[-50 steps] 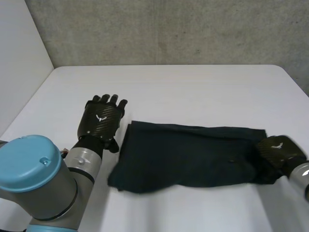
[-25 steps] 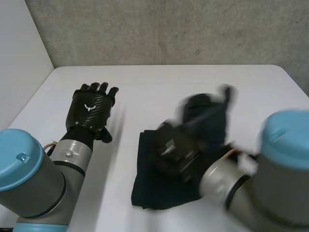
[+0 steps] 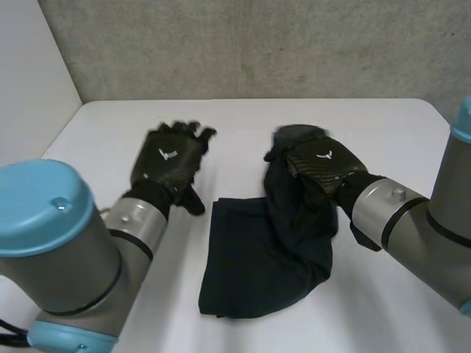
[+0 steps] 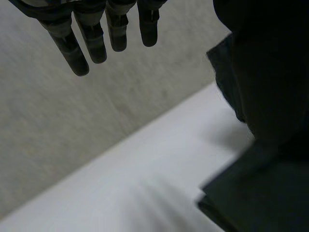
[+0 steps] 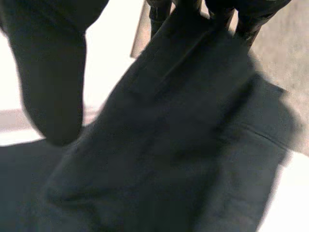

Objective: Fold the shorts.

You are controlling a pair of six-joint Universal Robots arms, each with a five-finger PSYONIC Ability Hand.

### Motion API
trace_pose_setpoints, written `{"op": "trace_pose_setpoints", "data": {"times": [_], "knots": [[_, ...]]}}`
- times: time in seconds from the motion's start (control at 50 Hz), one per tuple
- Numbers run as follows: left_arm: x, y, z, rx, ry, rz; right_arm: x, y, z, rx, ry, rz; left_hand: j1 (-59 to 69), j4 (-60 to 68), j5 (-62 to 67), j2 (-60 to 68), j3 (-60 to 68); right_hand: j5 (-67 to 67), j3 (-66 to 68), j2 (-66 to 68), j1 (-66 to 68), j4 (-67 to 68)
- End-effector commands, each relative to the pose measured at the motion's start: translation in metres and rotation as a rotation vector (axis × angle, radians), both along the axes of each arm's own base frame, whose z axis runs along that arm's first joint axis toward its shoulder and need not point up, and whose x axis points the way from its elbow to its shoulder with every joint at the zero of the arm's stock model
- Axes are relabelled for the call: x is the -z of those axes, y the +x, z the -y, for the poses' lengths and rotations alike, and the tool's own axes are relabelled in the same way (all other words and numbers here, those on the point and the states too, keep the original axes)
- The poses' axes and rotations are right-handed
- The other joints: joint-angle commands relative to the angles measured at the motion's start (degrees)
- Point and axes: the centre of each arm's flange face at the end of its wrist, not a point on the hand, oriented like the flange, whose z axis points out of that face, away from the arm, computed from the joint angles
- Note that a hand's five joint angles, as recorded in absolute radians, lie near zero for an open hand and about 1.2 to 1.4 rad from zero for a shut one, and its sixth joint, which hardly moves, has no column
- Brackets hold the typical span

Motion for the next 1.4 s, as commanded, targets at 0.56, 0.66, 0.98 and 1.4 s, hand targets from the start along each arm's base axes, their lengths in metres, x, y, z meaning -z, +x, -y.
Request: {"op": "trace_pose_setpoints", "data": {"times": [0.56,0.66,0.98,1.4], "knots": [[-0.012,0.008,-0.017,0.006,0.021,-0.015,-0.01,-0.044,0.006,0.128,-0.146,-0.233,0.4,-0.5,-1.5,-0.4,-1.0,9.7,14.9,7.9,14.8,13.3],[-0.01,0.008,-0.017,0.006,0.028,-0.012,0.026,-0.088,0.004,0.131,-0.05,-0.532,0.3,-0.6,-1.6,-0.5,-1.1,17.6,22.8,15.8,22.7,21.2],[0.0,0.008,-0.018,0.009,0.05,0.006,0.005,-0.148,0.03,0.337,-0.26,-0.478,0.3,-0.6,-1.6,-0.5,-1.1,15.3,20.4,13.5,20.3,18.9],[0.008,0.011,-0.021,0.008,0.075,0.025,0.083,-0.189,0.046,0.163,-0.026,-0.332,0.3,-0.6,-1.6,-0.5,-1.1,9.4,14.5,7.6,14.5,13.0]]}}
